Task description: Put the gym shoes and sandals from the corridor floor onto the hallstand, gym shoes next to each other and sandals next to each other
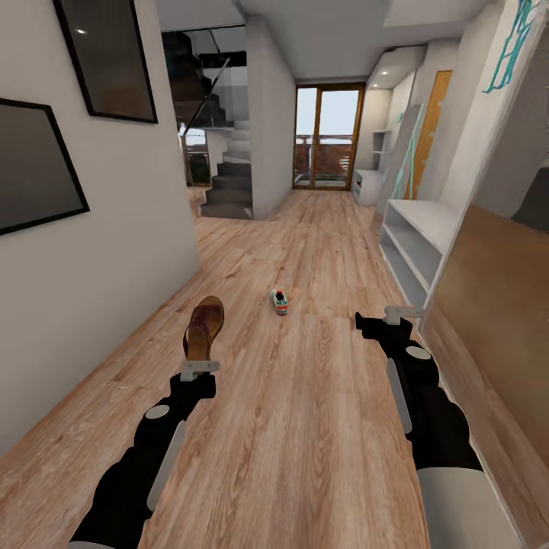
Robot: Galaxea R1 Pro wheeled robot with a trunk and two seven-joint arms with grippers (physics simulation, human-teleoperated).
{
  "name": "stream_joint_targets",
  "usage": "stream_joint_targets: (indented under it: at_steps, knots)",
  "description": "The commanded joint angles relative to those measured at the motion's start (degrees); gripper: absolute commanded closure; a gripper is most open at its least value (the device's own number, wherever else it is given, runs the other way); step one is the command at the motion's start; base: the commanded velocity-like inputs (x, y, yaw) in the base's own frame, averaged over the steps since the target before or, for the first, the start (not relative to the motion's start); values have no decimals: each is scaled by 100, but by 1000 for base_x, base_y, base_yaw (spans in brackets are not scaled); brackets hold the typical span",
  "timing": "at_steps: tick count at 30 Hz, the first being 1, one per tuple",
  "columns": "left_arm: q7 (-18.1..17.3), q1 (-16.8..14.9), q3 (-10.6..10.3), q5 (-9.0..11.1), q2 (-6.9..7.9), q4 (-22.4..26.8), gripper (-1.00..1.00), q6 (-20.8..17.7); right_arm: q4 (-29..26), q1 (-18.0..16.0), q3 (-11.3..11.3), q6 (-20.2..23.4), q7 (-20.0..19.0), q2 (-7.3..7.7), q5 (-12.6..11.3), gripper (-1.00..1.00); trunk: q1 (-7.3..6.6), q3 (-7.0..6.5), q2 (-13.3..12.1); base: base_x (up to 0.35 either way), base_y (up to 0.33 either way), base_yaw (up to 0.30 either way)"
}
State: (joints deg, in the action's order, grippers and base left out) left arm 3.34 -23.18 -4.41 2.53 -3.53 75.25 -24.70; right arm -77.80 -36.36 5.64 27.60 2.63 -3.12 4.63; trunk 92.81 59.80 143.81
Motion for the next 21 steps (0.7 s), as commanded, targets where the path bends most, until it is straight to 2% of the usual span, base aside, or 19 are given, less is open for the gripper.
stream_joint_targets:
  at_steps: [1,4,12,21]
  knots:
    - [24,-2,-9,8,1,8,100,-35,-7,-5,6,35,-8,-4,47,-100,-3,-27,0,0,0,0]
    - [20,-2,-14,4,1,8,100,-30,-7,-4,7,35,-8,-4,47,-100,-11,-122,-4,0,0,0]
    - [18,-2,-16,10,1,8,100,-27,-7,-4,4,34,-8,-4,47,-100,-11,-197,-4,19,0,0]
    - [18,-2,-16,11,0,8,100,-26,-7,-4,1,35,-8,-4,47,-100,-11,-281,-4,287,0,0]
